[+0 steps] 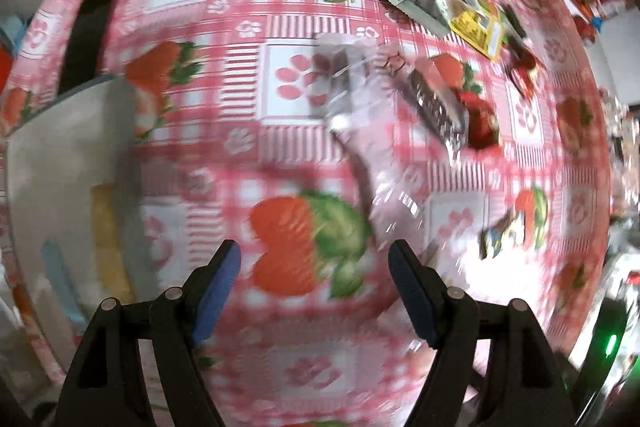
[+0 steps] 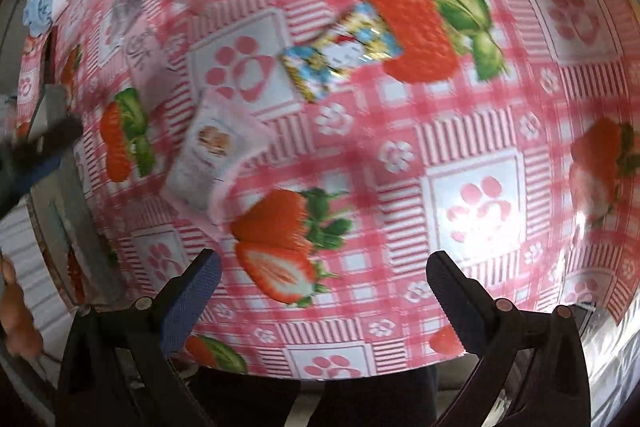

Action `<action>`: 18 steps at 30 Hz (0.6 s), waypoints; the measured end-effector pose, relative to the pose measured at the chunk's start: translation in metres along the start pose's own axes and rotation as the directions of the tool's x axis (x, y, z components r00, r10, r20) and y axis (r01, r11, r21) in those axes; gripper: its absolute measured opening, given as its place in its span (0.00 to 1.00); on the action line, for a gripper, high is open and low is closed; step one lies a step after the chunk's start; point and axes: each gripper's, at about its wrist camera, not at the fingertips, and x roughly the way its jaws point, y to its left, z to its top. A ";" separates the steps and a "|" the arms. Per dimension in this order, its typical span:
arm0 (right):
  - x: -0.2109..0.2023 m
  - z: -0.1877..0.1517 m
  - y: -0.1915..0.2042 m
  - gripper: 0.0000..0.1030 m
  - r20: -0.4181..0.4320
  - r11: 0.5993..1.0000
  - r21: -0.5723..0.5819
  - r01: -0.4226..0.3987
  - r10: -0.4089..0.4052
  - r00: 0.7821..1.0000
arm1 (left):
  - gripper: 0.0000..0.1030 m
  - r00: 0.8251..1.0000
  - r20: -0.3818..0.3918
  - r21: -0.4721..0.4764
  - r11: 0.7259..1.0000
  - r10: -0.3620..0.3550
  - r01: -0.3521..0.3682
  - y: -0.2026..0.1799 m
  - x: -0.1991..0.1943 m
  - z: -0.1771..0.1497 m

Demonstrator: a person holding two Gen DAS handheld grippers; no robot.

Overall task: Organize snacks
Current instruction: 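Grasp the clear wrapped snack with the left tool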

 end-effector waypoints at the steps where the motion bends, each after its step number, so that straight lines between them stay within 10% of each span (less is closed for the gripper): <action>1: -0.002 0.000 -0.013 1.00 -0.004 1.000 0.006 -0.002 0.002 1.000 | 0.77 1.000 -0.002 -0.011 1.000 0.004 -0.004 -0.004 0.004 0.006; 18: -0.027 -0.036 -0.125 1.00 0.014 0.998 0.054 -0.010 0.010 1.000 | 0.77 0.989 -0.051 -0.072 0.987 0.141 -0.145 -0.046 0.054 0.046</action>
